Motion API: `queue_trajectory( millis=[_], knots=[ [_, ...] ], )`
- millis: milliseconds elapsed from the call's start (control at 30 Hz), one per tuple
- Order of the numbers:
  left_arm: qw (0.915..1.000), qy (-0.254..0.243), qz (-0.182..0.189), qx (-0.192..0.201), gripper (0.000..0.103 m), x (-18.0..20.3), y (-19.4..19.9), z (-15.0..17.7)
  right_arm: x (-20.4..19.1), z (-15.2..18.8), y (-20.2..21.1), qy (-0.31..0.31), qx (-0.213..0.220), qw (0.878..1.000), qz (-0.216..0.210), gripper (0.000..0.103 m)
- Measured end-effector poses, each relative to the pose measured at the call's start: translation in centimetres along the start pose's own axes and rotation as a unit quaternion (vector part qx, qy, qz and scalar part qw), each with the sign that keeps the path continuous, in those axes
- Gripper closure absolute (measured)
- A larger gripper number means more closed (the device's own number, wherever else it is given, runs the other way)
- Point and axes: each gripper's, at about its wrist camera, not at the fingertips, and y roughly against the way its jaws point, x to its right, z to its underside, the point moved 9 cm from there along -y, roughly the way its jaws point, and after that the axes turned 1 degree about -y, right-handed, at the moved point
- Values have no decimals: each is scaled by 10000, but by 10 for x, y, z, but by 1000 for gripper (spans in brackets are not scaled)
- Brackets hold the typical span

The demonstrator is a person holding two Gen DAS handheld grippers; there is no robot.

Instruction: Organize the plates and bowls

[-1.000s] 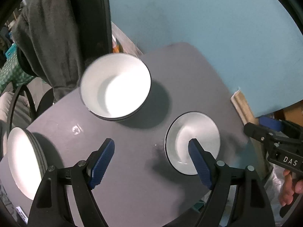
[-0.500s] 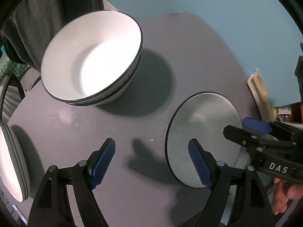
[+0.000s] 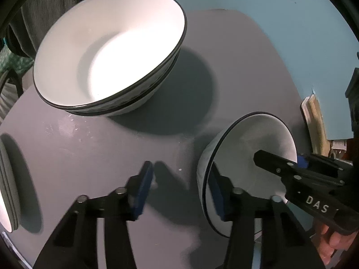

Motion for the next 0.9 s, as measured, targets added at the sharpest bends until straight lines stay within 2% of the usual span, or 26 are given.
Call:
queue_trajectory(
  millis=[100, 200, 300, 400, 533, 800, 900],
  knots=[
    [9998, 51, 184, -101, 71, -11, -3, 0, -1, 1, -1, -23, -51, 10000, -26, 85],
    [9996, -17, 220, -146, 79, -8, -5, 2, -3, 2, -1, 32, -70, 10000, 1, 88],
    [9997, -96, 146, -195, 94, -10, -5, 4, -5, 6, 0, 88, -73, 9999, 99, 91],
    [9999, -59, -66, -126, 94, -22, -1, 7, -14, 9, -3, -30, -145, 9997, -201, 92],
    [9994, 270, -72, -181, 94, -46, 2, 19, -32, 14, -4, 265, -132, 9995, -102, 92],
    [9978, 613, -261, -68, 95, -96, 23, 46, -83, 17, -13, 671, -226, 9971, -295, 93],
    [9967, 735, -330, -23, 95, -99, 22, 52, -97, 19, -15, 818, -276, 9958, -322, 93]
  ],
)
